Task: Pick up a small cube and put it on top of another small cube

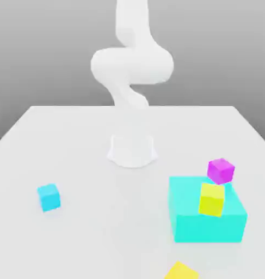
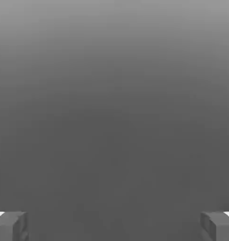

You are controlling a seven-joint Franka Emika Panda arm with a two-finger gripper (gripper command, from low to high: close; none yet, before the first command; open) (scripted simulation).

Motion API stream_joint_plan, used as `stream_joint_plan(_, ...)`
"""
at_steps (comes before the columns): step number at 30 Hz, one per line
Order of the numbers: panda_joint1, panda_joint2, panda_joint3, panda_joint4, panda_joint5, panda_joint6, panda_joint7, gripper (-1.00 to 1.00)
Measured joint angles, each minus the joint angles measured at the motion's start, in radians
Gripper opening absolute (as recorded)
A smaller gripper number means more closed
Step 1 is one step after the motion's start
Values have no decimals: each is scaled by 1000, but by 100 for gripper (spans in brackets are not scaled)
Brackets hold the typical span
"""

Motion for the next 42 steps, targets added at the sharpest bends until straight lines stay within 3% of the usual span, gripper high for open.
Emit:
stream_joint_plan(25, -462, 457, 42, -341, 97, 328, 1018, 0)
stream_joint_plan(33, -601, 600, 48, -450, 72, 434, 1382, 0)
stream_joint_plan(42, -725, 786, 10, -542, -20, 579, 1767, 0)
